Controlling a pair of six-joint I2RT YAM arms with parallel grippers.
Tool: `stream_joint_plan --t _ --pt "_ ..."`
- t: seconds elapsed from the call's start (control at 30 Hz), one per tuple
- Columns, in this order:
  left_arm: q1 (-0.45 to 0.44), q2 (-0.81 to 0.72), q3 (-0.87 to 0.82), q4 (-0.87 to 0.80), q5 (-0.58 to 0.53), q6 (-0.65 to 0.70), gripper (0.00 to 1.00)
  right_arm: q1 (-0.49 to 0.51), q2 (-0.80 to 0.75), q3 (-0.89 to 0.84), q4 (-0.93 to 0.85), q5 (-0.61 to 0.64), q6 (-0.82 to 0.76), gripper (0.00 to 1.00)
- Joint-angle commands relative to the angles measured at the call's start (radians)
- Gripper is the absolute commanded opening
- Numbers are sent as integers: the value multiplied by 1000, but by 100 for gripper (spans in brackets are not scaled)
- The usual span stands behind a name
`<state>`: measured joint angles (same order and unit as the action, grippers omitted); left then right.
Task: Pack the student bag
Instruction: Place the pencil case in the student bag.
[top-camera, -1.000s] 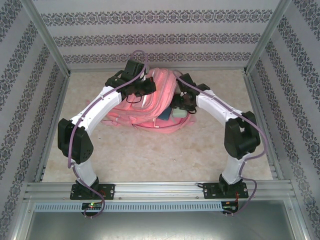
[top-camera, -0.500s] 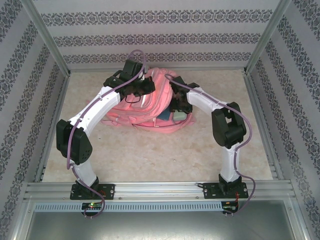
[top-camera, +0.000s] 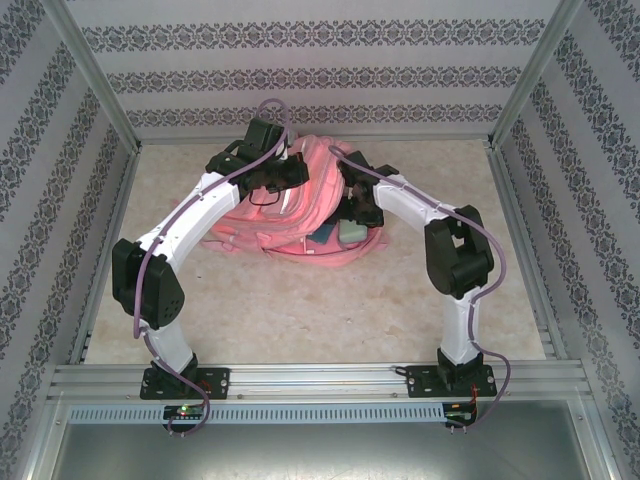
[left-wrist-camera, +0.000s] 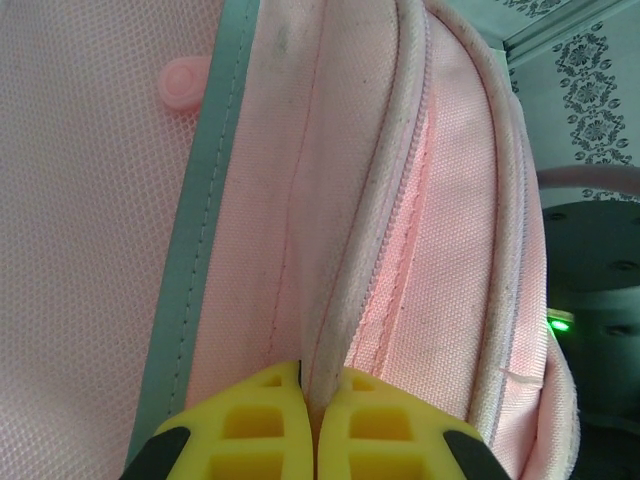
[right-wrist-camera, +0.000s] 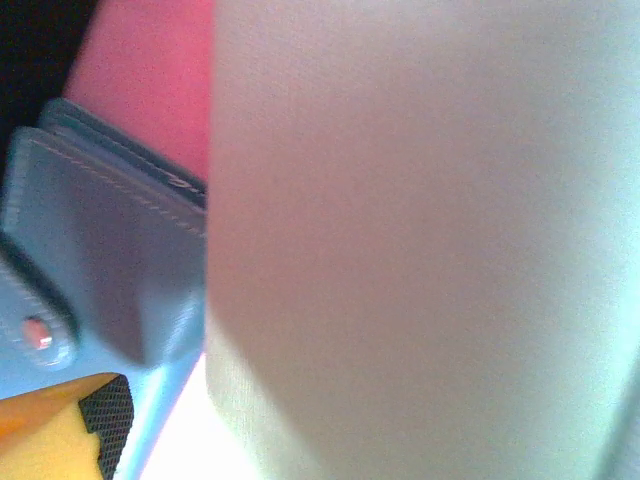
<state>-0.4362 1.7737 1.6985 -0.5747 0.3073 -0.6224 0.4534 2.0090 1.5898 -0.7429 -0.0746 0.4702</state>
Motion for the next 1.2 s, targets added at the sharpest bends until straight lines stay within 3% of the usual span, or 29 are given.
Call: stream_joint_plan --t 0.0,0.27,0.47,0.83,0.97,1.17 --pt "3 -51 15 78 35 -5 0 -27 -108 -38 13 -10 -16 98" --pt "3 -42 16 80 37 -8 0 -117 -214 -142 25 18 -41 97" --pt "2 -42 17 78 40 -11 0 -143 -161 -153 51 -4 -43 58" --pt "3 -54 0 83 41 -13 0 -132 -42 -108 57 -2 -46 41" --pt "3 -48 7 84 47 -16 0 -87 8 -40 13 24 -61 45" --pt "4 -57 2 73 38 -5 0 -78 -33 -36 2 72 -76 56"
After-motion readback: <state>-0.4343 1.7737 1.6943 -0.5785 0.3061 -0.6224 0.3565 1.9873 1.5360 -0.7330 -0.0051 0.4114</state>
